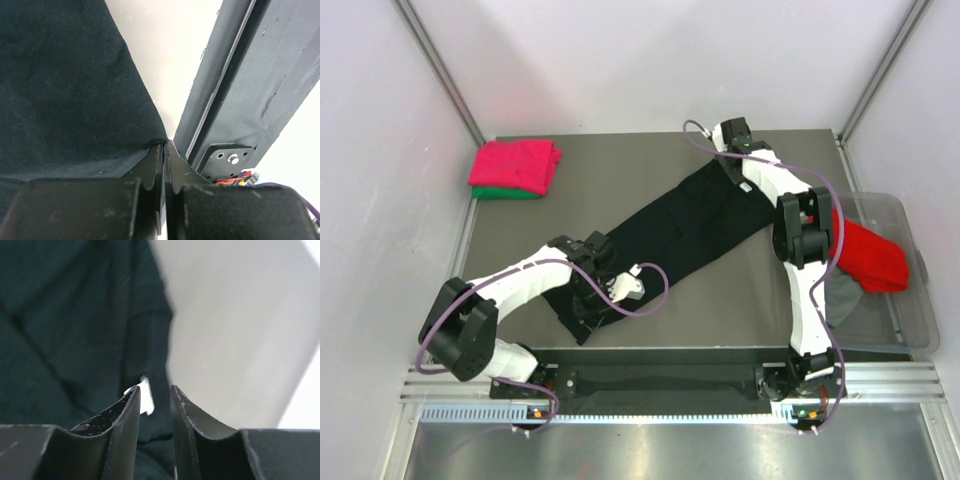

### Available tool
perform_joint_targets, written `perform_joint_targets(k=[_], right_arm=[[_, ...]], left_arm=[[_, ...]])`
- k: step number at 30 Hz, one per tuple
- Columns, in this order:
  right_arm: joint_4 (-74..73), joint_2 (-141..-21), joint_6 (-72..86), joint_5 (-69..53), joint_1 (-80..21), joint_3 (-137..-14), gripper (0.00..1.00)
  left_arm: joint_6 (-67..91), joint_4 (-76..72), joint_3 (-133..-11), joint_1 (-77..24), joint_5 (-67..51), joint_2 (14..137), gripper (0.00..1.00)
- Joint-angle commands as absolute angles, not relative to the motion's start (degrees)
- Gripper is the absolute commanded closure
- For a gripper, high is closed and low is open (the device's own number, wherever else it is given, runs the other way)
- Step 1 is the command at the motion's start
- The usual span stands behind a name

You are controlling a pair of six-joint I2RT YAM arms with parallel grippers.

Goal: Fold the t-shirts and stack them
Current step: Fold the tshirt

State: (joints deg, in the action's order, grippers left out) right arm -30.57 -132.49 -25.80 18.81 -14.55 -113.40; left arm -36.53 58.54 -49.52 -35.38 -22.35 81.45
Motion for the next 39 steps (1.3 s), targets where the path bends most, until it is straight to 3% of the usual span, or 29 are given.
perform_joint_targets(k=[1,10,11,16,19,39], right_arm=[[-37.2,-133.3,-22.2,12.7,-12.4,-114.9,0.69],[-42.5,-141.3,-20.6,8.7,-9.1,-122.8,0.65],[-42.9,-142.3,-20.8,8.4,-9.1,-123.9,0.67],[-45.2,-145.5,-20.7,5.3,-9.1,-127.0,0.94],[-44.5,-146.7,-20.4,3.8,-9.1,-127.7,1.0],[-15.1,-152.4,-33.7,11.8,-20.1,-138.6,1.0]], left_arm=[[-35.1,58.4,-50.9,-36.0,-25.0,78.8,1.0],[-35.2,58.1,-51.4,-36.6,-25.8,80.9,1.0],[-35.2,58.1,-51.4,-36.9,-25.8,81.0,1.0],[-35.5,57.9,-51.6,-37.6,-25.8,81.7,1.0],[-35.2,58.0,-52.1,-38.3,-26.0,81.9,1.0],[-33.9,56.8,-71.1,-60.6,-34.1,103.1,1.0]])
